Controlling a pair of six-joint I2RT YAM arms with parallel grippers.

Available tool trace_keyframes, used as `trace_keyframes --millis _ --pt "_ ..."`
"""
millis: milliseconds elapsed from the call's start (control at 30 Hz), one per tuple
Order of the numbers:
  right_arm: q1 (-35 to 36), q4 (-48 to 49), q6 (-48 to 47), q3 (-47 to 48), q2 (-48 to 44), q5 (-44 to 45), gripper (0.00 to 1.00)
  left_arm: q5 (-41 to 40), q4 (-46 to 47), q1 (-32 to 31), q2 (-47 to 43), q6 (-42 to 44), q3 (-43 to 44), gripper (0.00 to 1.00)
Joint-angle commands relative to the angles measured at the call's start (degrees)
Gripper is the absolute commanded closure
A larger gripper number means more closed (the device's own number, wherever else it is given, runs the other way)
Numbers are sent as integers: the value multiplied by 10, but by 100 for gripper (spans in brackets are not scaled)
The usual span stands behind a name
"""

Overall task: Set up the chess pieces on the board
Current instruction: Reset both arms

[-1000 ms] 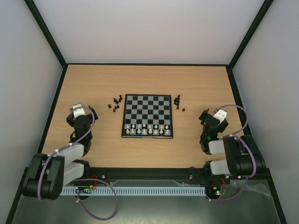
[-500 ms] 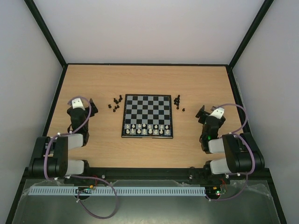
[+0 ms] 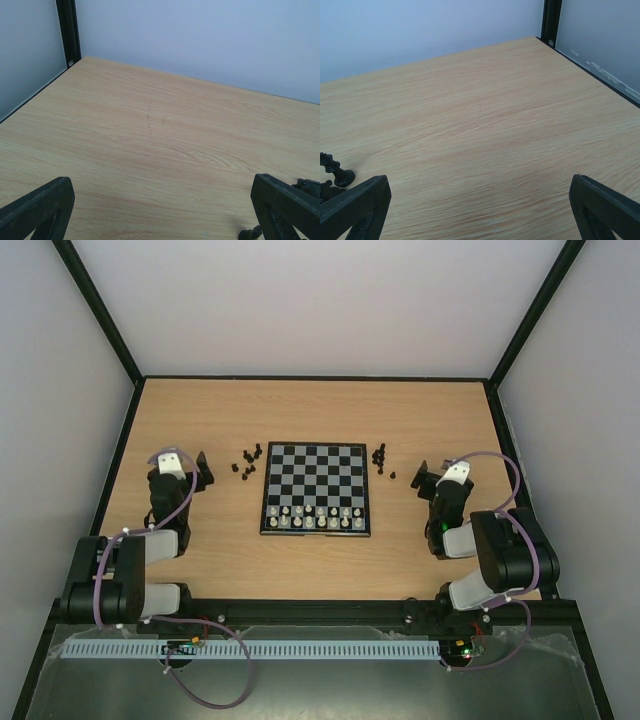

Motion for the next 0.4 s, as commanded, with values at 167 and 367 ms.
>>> trace_keyframes --millis 167,367 --pt "-1 -5 -8 8 2 -2 1 5 56 1 -11 10 -14 0" --pt "-1 -6 -8 8 2 -3 1 -3 62 0 -9 13 -16 0"
